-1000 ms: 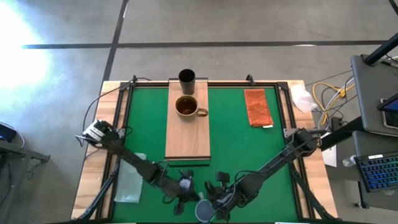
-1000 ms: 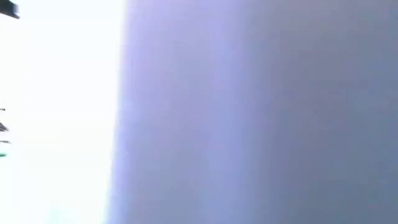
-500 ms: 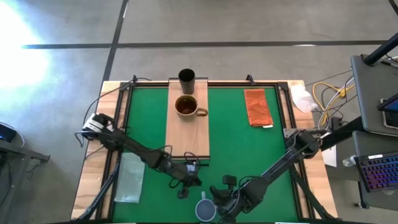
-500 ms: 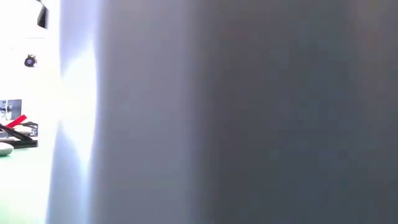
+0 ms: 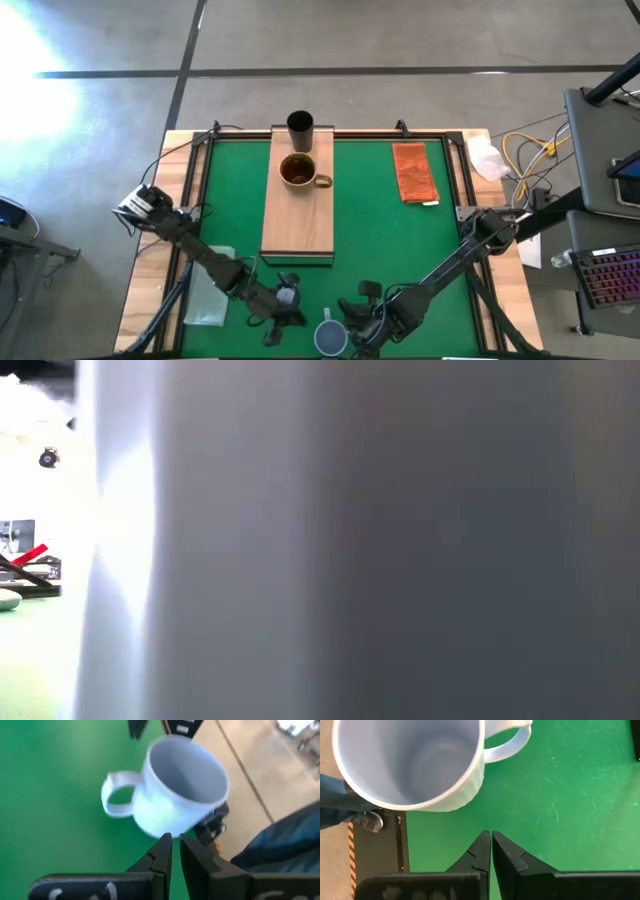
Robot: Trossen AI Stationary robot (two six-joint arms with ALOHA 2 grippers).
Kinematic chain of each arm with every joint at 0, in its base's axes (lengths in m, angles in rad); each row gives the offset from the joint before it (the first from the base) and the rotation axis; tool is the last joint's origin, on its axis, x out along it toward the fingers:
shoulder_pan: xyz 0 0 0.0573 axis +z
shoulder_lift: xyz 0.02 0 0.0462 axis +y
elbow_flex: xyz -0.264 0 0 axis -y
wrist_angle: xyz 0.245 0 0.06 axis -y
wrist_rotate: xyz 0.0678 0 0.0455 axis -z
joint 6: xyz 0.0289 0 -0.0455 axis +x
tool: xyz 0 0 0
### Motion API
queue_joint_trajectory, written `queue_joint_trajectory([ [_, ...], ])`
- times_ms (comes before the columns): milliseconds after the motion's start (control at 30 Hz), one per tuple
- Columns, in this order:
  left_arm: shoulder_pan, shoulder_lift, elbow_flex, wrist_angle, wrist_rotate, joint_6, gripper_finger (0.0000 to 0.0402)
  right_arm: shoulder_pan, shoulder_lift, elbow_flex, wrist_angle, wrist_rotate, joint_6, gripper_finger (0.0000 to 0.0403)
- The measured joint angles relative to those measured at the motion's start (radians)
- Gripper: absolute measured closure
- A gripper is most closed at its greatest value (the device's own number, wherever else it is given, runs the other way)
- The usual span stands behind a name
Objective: Stack small to large cups/mugs on shelf
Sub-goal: Put the gray mug on the shelf
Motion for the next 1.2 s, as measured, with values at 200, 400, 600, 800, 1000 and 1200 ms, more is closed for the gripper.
queue_joint_trajectory([
  [200,-0.004,0.0,0.0,0.061,-0.005,-0.003,0.0379,0.0,0.0,0.0,0.029,-0.004,0.0,0.0394],
  [400,-0.026,0.048,0.0,0.152,0.005,-0.031,0.0379,0.0,0.0,0.0,0.039,-0.026,0.0,0.0394],
  [600,-0.042,0.138,0.038,0.185,0.012,-0.08,0.0379,0.0,0.0,0.0,0.059,-0.026,0.005,0.0394],
  [800,-0.042,0.208,0.087,0.193,0.012,-0.08,0.0379,-0.001,0.0,0.0,0.125,-0.08,-0.013,0.0394],
  [1000,-0.027,0.238,0.112,0.187,0.015,-0.07,0.0379,0.0,0.0,0.0,0.131,-0.102,-0.023,0.0394],
  [1200,0.005,0.213,0.097,0.17,-0.011,-0.026,0.0379,-0.005,0.0,0.0,0.139,-0.14,-0.045,0.0394],
])
